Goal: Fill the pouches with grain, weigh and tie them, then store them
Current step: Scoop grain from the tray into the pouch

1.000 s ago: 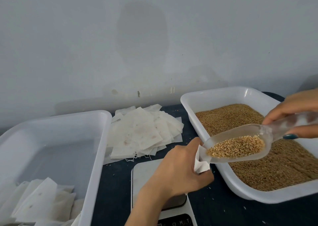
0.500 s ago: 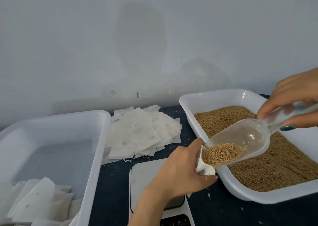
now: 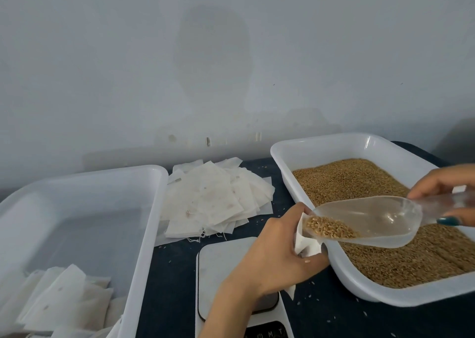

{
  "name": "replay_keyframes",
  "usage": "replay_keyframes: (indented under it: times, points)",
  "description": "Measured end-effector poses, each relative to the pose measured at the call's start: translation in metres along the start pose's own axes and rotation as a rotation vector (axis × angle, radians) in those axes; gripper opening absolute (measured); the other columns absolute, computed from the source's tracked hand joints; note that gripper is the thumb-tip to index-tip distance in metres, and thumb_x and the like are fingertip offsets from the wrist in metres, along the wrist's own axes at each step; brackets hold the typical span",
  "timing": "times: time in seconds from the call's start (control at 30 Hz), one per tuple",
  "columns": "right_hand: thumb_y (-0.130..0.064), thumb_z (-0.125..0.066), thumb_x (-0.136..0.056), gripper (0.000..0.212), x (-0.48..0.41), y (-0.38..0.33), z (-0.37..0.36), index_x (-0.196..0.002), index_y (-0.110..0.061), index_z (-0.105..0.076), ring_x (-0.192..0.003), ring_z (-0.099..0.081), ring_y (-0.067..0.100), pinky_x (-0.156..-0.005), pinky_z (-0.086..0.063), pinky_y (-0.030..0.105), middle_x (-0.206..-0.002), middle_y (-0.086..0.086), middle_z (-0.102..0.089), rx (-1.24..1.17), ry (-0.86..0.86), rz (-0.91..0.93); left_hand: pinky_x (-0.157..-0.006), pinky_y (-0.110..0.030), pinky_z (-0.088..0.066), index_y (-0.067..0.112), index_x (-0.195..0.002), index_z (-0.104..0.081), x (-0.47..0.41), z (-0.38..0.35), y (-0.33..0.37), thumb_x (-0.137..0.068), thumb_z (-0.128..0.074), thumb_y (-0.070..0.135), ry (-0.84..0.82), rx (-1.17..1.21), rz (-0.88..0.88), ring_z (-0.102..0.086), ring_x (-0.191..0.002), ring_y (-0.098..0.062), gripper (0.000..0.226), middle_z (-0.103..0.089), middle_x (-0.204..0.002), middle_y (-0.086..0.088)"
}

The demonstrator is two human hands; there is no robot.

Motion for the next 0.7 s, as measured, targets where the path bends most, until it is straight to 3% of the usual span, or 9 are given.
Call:
replay_keyframes:
  times: [0.03, 0.2, 0.3, 0.4, 0.5, 0.6, 0.67, 0.7]
  points:
    - [-0.043, -0.074, -0.086, 0.064, 0.0, -0.019, -0.03, -0.144, -0.032, -0.048, -0.108, -0.067, 0.01, -0.068, -0.058, 0.015, -0.134, -0.008, -0.061, -0.039, -0.013, -0.129, -0.051, -0.016, -0.035, 0.048, -0.082, -0.045, 0.0, 0.0, 0.001, -0.072, -0.058, 0.029, 0.002, 0.032, -0.001, -0.044, -0.051, -0.006, 0.026, -0.051, -0.062, 0.017]
    - [-0.039, -0.072, -0.091, 0.049, 0.006, -0.121, -0.016, -0.137, -0.027, -0.058, -0.108, -0.07, 0.015, -0.073, -0.063, 0.035, -0.128, -0.006, -0.067, -0.392, 0.211, -0.155, -0.053, -0.023, -0.041, 0.034, -0.082, -0.05, 0.001, 0.0, 0.007, -0.085, -0.061, 0.029, 0.034, 0.263, 0.023, -0.046, -0.056, -0.006, 0.012, -0.051, -0.067, 0.016]
    - [-0.047, -0.071, -0.087, 0.039, 0.017, -0.166, -0.001, -0.124, -0.038, -0.065, -0.092, -0.072, 0.011, -0.064, -0.061, 0.026, -0.114, -0.012, -0.073, -0.598, 0.249, -0.205, -0.052, -0.022, -0.042, 0.018, -0.089, -0.05, 0.003, 0.003, 0.011, -0.093, -0.056, 0.034, 0.101, 0.397, 0.035, -0.046, -0.056, -0.011, 0.018, -0.05, -0.069, 0.005]
    - [-0.03, -0.072, -0.083, 0.026, 0.016, -0.177, 0.009, -0.106, -0.042, -0.071, -0.087, -0.067, -0.007, -0.065, -0.055, 0.012, -0.096, -0.028, -0.072, -0.241, 0.349, -0.414, -0.053, -0.02, -0.04, 0.002, -0.1, -0.045, 0.003, 0.009, 0.012, -0.098, -0.041, 0.043, 0.138, 0.455, 0.086, -0.044, -0.057, -0.01, 0.041, -0.051, -0.073, 0.001]
    - [-0.031, -0.069, -0.087, 0.015, 0.008, -0.174, 0.004, -0.101, -0.035, -0.067, -0.076, -0.068, 0.001, -0.062, -0.056, 0.02, -0.084, -0.022, -0.071, -0.027, 0.279, -0.609, -0.054, -0.017, -0.042, -0.004, -0.108, -0.045, 0.003, 0.014, 0.009, -0.095, -0.029, 0.051, 0.148, 0.417, 0.169, -0.044, -0.056, -0.008, 0.059, -0.055, -0.07, 0.008]
    - [-0.052, -0.061, -0.086, 0.024, -0.001, -0.177, -0.002, -0.105, -0.038, -0.063, -0.085, -0.065, -0.002, -0.07, -0.051, 0.014, -0.104, -0.015, -0.071, 0.146, 0.142, -0.719, -0.057, -0.022, -0.044, 0.001, -0.108, -0.043, 0.003, 0.02, 0.009, -0.096, -0.024, 0.052, 0.165, 0.346, 0.153, -0.044, -0.059, -0.011, 0.056, -0.054, -0.074, 0.008]
    - [-0.056, -0.06, -0.084, 0.043, -0.013, -0.202, 0.004, -0.121, -0.036, -0.059, -0.1, -0.062, 0.0, -0.087, -0.05, 0.019, -0.121, -0.015, -0.066, 0.265, 0.274, -0.651, -0.062, -0.029, -0.046, 0.006, -0.104, -0.042, 0.004, 0.024, 0.008, -0.097, -0.022, 0.053, 0.194, 0.256, 0.148, -0.046, -0.062, -0.013, 0.051, -0.053, -0.077, 0.006]
    - [-0.06, -0.055, -0.082, 0.045, -0.021, -0.227, 0.009, -0.122, -0.04, -0.057, -0.101, -0.06, -0.004, -0.089, -0.049, 0.021, -0.12, -0.023, -0.063, 0.195, 0.372, -0.567, -0.066, -0.034, -0.049, 0.01, -0.102, -0.043, 0.004, 0.025, 0.007, -0.097, -0.021, 0.054, 0.21, 0.198, 0.166, -0.049, -0.063, -0.013, 0.049, -0.054, -0.076, 0.005]
Point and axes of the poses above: each hand's wrist, its own x-axis away from the middle knuckle, its own z-axis out of the back of the hand, y = z × x, the point moved 2 cm from there along -x, towards the middle knuckle
